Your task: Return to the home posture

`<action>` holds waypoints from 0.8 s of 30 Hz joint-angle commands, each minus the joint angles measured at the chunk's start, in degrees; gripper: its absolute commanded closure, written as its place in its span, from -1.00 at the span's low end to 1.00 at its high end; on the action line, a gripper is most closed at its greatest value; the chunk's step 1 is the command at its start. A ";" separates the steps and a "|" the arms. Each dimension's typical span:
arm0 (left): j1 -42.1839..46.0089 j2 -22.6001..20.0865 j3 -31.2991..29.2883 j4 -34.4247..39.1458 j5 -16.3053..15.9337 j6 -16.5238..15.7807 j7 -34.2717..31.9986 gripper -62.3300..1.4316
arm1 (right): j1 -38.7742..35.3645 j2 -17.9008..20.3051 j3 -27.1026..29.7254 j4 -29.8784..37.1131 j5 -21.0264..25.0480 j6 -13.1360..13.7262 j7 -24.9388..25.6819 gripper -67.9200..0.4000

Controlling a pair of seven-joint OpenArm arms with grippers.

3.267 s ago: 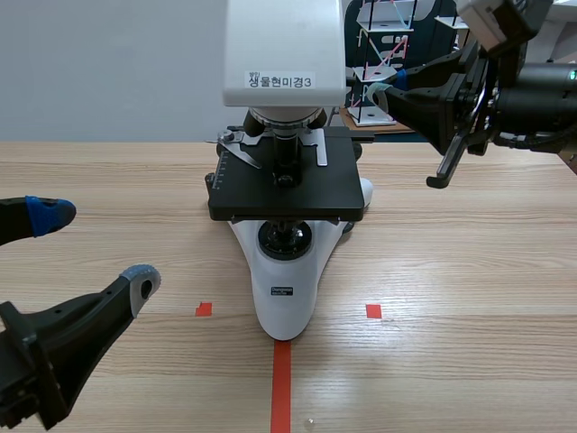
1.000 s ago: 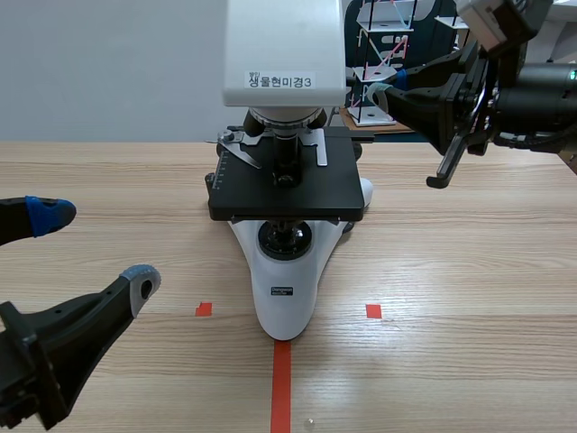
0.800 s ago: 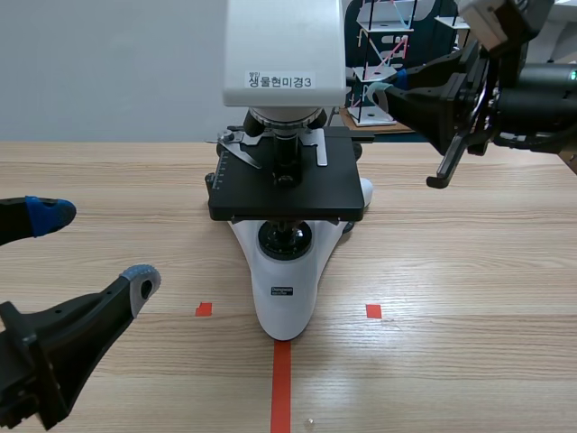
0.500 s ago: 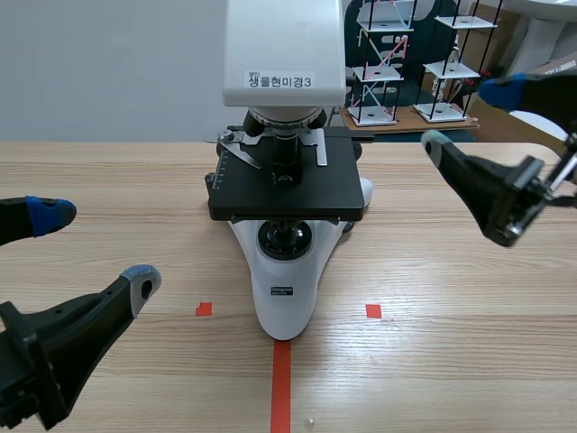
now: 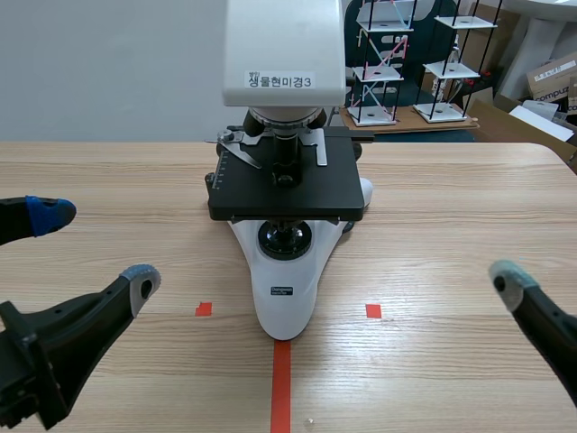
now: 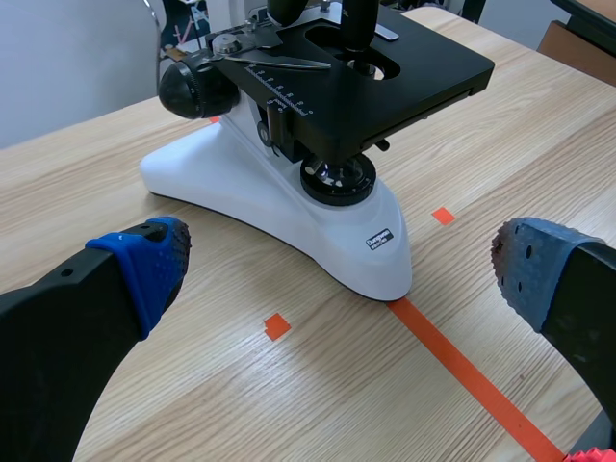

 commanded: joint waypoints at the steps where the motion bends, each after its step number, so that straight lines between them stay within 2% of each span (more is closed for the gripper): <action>1: -0.17 0.02 0.17 0.72 -0.37 -0.11 -0.81 -1.00 | 1.73 0.33 -0.09 0.26 0.90 0.00 0.79 -0.88; 5: -0.17 0.02 0.17 0.72 -0.35 -0.11 -0.81 -1.00 | 2.03 -0.50 -0.09 0.26 1.14 0.31 -0.31 -0.88; 8: -0.17 0.02 0.17 0.72 -0.37 -0.11 -0.81 -1.00 | 2.54 -0.50 -0.11 0.26 1.84 2.38 -3.30 -0.88; 13: -0.17 0.02 0.17 0.72 -0.37 -0.11 -0.83 -1.00 | 2.54 -0.50 -0.11 0.26 5.01 2.56 -4.50 -0.88; 24: -0.17 0.02 0.17 0.72 -0.37 -0.11 -0.81 -1.00 | 2.54 -0.50 -0.11 0.26 5.09 2.56 -5.40 -0.88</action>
